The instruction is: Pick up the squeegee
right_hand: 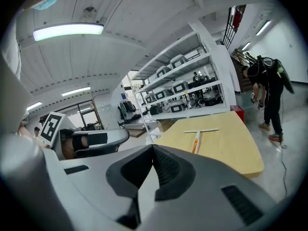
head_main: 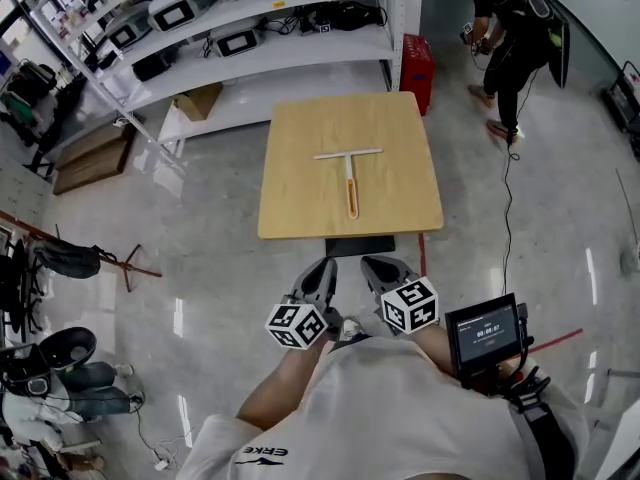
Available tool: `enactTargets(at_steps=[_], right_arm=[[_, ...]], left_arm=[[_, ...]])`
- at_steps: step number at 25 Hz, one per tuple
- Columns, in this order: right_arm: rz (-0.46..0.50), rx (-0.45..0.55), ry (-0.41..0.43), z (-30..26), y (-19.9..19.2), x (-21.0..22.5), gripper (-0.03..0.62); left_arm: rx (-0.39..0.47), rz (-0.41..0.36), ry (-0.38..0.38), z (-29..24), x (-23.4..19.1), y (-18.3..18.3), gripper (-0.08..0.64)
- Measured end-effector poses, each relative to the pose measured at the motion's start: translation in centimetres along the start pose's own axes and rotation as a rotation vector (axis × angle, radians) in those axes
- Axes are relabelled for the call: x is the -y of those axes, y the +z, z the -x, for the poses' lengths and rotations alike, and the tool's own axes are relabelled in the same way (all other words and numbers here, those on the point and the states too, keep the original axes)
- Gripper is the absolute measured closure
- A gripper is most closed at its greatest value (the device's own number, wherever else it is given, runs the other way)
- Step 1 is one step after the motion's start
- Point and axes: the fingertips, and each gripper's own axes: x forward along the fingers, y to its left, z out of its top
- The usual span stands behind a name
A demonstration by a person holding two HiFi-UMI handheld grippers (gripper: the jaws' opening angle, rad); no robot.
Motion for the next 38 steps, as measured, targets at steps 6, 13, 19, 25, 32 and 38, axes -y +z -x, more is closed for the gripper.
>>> enactTargets(at_steps=[6, 13, 19, 25, 32, 38], right_arm=[[-0.008, -0.001, -0.049, -2.8, 0.5, 0.5, 0.589], [-0.022, -0.012, -0.094, -5.4, 0.4, 2.8, 0.589], [-0.024, -0.025, -0.097, -6.5, 1.0, 4.9, 0.589], [-0.027, -0.036, -0.1, -8.0, 2.2, 6.8, 0.589], [-0.049, -0.052, -0.093, -10.3, 4.0, 12.0, 0.589], [-0.074, -0.071, -0.087, -12.2, 4.2, 15.5, 0.589]], left_arm=[[-0.022, 0.004, -0.03, -1.6, -2.9, 0.7, 0.555], [-0.065, -0.001, 0.003, -4.2, -6.1, 0.1, 0.555], [-0.079, -0.002, 0.042, -6.6, -7.4, 0.0, 0.555], [-0.106, -0.005, 0.061, -9.0, -8.6, 0.4, 0.555], [-0.152, -0.021, 0.092, -15.2, -10.3, 0.5, 0.555], [-0.216, -0.044, 0.108, -19.4, -11.6, -0.6, 0.555]])
